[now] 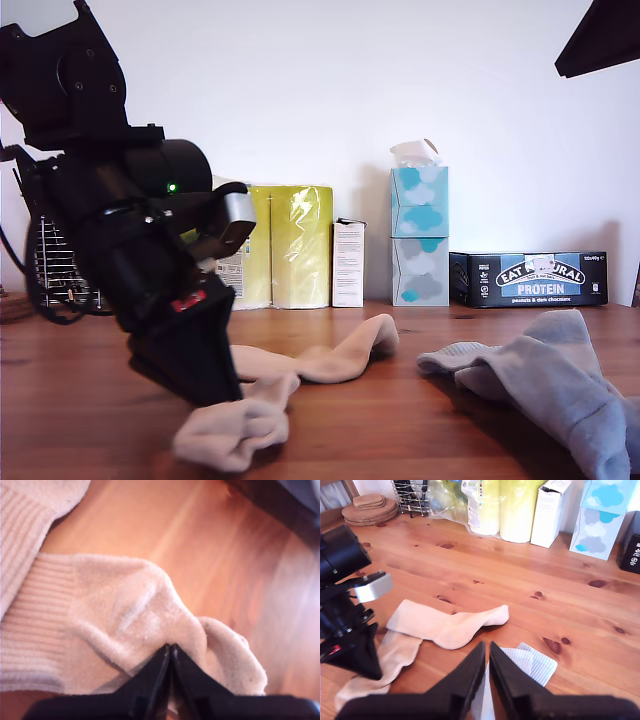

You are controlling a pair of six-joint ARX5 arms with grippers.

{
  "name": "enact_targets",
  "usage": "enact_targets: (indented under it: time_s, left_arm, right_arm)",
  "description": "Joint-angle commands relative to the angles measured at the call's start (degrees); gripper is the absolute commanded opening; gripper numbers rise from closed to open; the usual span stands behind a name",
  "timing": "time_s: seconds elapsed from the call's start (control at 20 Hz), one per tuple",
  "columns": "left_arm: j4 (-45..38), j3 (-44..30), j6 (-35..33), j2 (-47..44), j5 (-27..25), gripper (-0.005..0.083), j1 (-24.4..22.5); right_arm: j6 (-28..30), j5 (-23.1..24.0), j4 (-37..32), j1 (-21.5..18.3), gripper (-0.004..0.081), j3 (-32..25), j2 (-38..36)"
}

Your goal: Pair up the socks based on colour and pattern, by placing each sock on top of its pair

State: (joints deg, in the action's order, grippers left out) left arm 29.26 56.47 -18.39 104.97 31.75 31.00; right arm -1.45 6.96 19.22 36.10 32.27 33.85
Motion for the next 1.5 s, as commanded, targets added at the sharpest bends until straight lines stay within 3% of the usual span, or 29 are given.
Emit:
enact_targets:
  time_s: [0.0, 0.2, 0.45, 0.7, 0.75, 0.9, 0.95, 1.1, 1.35, 1.45]
  left_arm:
    - [5.44, -1.99, -1.66, 1.42, -0.87, -0.0021, 0.28]
    - [11.04, 0.28, -2.64, -0.81, -0.72, -0.0020, 0.31]
    - [11.98, 3.78, -2.03, -10.71, -0.90, -0.0021, 0.24]
    - [9.75, 3.93, -1.25, -12.76, -13.86, -0.0001, -1.40]
    - [8.96, 3.93, 1.33, -11.98, -15.04, 0.0066, -2.32]
    - [6.40, 3.93, 11.69, -8.98, -16.02, 0.0561, -5.38]
    - [4.90, 3.93, 15.67, -8.17, -16.50, 0.0589, -6.25]
    - [1.33, 3.96, 23.54, -6.27, -17.03, 0.0588, -7.65]
    - [1.16, 3.96, 27.87, -4.59, -14.23, 0.0542, -7.63]
    - [1.25, 3.98, 28.52, -3.43, -14.19, 0.0531, -7.63]
  right_arm:
    - [0.02, -0.52, 0.42, 0.22, -0.0013, -0.44, -0.37]
    - [-0.02, -4.98, 6.05, 0.26, -0.0013, 0.26, -0.57]
    - [0.02, -5.38, 8.66, 0.26, -0.0013, 2.05, -0.92]
    - [0.44, -5.55, 9.42, 0.26, -0.0013, 2.05, -0.92]
    - [0.72, -5.55, 9.44, 0.26, -0.0013, 2.05, -0.92]
    - [1.57, -5.55, 9.42, 0.26, -0.0013, 2.05, -0.92]
    - [1.55, -5.57, 9.42, 0.26, -0.0013, 2.05, -0.92]
    - [1.57, -5.55, 9.44, 0.26, -0.0013, 2.05, -0.92]
    - [2.56, -5.68, 9.51, 0.26, -0.0013, 2.05, -0.90]
    - [3.30, -7.48, 13.20, 0.26, -0.0013, 3.74, -0.90]
